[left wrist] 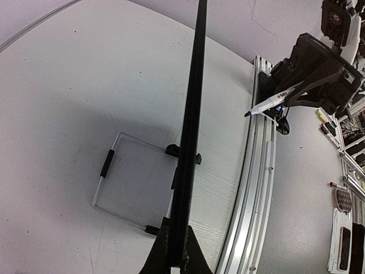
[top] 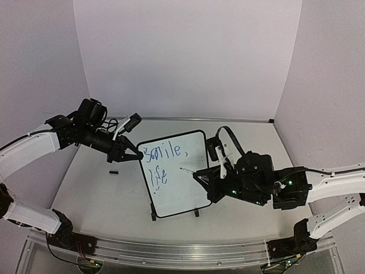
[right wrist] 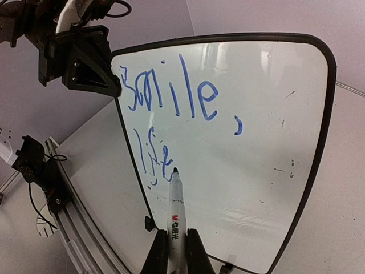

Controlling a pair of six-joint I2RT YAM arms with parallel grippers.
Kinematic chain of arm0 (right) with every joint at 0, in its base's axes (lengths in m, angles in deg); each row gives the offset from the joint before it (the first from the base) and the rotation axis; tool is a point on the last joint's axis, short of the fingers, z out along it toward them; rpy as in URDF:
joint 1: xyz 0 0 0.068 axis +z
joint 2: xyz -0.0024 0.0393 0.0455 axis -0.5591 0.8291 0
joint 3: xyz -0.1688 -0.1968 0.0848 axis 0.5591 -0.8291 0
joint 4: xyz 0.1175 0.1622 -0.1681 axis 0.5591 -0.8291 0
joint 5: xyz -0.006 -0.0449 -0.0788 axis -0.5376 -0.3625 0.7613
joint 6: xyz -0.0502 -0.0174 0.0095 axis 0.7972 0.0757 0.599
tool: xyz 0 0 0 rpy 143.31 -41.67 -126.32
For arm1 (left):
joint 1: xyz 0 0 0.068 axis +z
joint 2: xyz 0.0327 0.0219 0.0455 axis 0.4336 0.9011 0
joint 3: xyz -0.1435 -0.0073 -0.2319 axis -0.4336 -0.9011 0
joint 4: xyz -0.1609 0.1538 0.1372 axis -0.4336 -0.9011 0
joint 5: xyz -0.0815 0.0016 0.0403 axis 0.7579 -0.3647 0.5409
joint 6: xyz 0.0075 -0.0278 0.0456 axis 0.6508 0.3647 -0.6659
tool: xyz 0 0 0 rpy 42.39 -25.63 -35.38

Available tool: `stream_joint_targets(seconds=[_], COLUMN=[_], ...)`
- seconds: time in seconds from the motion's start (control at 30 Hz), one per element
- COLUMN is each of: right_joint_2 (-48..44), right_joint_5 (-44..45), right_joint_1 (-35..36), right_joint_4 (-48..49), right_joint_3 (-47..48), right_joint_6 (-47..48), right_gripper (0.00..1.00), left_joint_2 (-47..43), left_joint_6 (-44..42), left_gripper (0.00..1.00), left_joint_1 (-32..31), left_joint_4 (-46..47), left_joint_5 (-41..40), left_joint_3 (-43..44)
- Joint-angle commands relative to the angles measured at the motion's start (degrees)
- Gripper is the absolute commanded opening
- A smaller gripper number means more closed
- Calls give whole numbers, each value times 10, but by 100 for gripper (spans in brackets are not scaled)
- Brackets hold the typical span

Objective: Write a sentence on the whiteboard

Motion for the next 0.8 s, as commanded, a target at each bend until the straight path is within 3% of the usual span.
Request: stream_joint_targets(seconds=[0.0, 0.77], right_joint_2=[19, 73], right_joint_5=[-32, -69], right_joint_1=[-14, -64], right_joint_4=[31, 57], right_joint_3=[0, -1], right_joint_6=[13, -1], right_gripper=[0, 0], left_joint_2=[-18, -10], left_joint_6=[-13, -15], left_gripper=[0, 0], left_joint_1=[9, 9], left_joint_4=[11, 11], left_joint_5=[-45, -44], left_joint_3=[4, 5])
